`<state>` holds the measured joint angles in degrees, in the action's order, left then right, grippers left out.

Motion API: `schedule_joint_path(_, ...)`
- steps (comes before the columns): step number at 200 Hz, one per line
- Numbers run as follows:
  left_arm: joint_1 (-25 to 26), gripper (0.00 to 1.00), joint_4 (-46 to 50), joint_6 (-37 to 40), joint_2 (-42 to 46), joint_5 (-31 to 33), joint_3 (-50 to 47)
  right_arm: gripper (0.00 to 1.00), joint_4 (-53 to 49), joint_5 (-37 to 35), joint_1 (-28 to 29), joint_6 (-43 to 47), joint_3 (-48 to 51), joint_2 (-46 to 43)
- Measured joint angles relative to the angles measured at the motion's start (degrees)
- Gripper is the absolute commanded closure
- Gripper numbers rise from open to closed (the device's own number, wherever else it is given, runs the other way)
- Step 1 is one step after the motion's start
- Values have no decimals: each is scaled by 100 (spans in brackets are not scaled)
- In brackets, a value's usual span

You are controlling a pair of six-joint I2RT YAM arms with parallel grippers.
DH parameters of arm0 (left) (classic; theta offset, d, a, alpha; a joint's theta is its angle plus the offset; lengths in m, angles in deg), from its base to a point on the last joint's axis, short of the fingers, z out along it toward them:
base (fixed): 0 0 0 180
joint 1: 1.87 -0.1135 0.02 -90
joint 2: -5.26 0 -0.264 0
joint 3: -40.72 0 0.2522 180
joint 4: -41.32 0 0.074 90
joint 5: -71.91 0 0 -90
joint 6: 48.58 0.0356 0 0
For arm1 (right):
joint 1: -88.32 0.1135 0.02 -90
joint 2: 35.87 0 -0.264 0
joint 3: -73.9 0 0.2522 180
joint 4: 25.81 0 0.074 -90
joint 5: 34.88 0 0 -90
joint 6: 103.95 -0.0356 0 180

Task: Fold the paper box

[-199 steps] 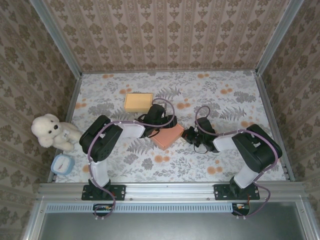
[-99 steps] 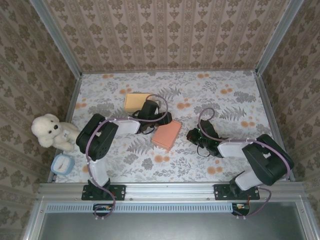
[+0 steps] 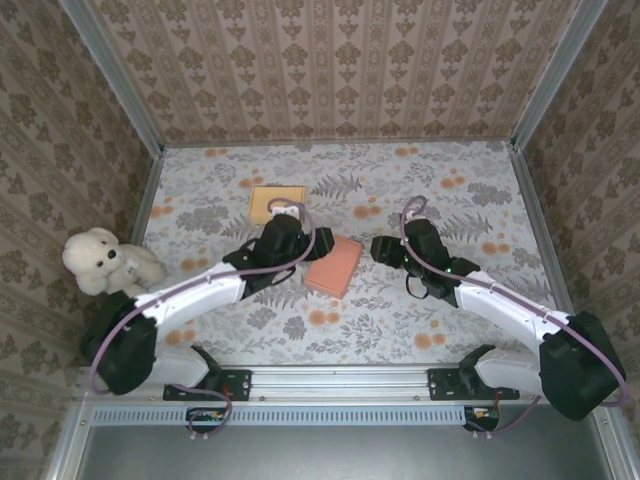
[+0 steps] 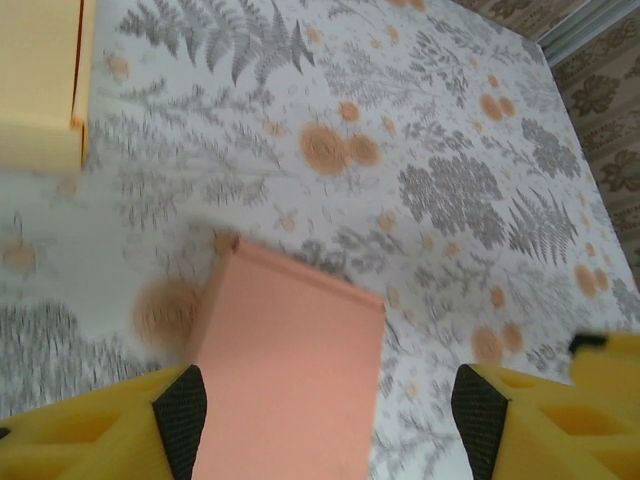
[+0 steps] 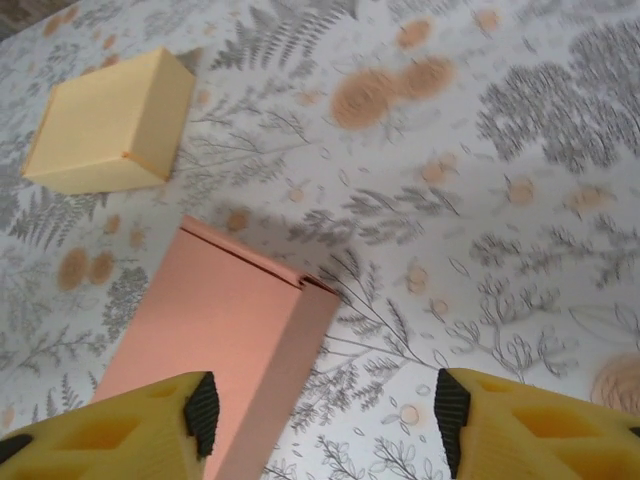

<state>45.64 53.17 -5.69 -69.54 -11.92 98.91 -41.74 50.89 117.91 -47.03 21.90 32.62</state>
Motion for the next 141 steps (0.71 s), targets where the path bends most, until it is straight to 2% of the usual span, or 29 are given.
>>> schedule_joint_path(38,782,29,286,-1152,570,789,-844,26,-234,437,0,1281,-973,634)
schedule_joint_path(72,1401,32,260,-2048,529,1403,-1290,26,-627,774,-2,2153,-1987,1858)
schedule_joint_path(96,1567,33,-76,-2347,173,1582,-1303,25,-782,1088,-9,2524,-2393,2573)
schedule_joint_path(141,1615,34,-599,-2612,-621,1729,-1296,23,-1019,1550,-127,2758,-2802,3294)
